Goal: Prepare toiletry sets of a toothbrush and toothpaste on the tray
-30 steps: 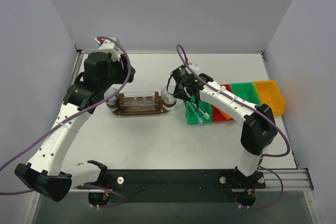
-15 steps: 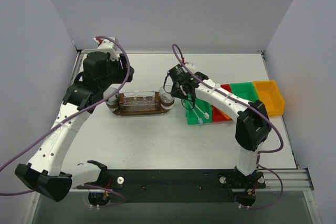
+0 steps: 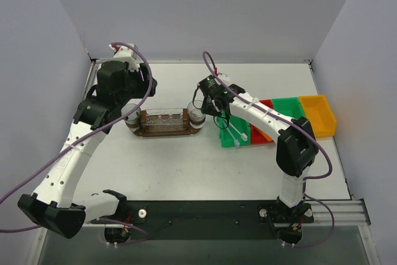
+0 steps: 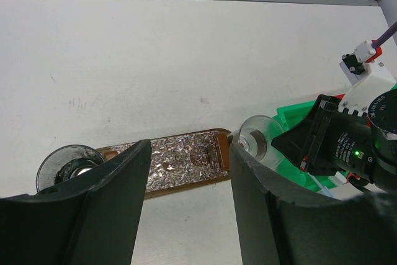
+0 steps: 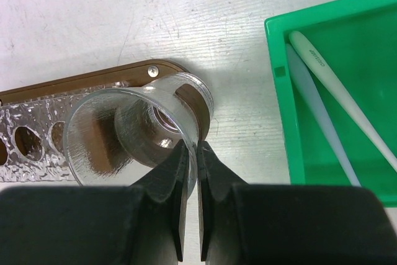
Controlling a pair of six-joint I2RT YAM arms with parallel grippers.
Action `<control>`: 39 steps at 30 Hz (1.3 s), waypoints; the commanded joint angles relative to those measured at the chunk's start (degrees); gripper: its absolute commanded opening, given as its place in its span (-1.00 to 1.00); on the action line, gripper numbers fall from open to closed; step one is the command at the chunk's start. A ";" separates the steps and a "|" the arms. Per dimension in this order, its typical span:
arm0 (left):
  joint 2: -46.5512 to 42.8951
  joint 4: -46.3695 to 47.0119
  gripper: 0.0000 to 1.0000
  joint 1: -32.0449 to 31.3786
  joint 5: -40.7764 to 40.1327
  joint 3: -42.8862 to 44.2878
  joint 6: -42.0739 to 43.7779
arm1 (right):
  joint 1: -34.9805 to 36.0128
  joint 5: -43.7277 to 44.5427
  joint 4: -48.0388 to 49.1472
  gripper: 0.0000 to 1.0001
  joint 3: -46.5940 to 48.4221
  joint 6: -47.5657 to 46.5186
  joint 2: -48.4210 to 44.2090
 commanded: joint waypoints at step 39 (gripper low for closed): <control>-0.33 1.40 0.27 1.37 0.86 -0.18 0.24 | -0.48 -2.40 2.60 -0.60 4.39 -1.58 0.57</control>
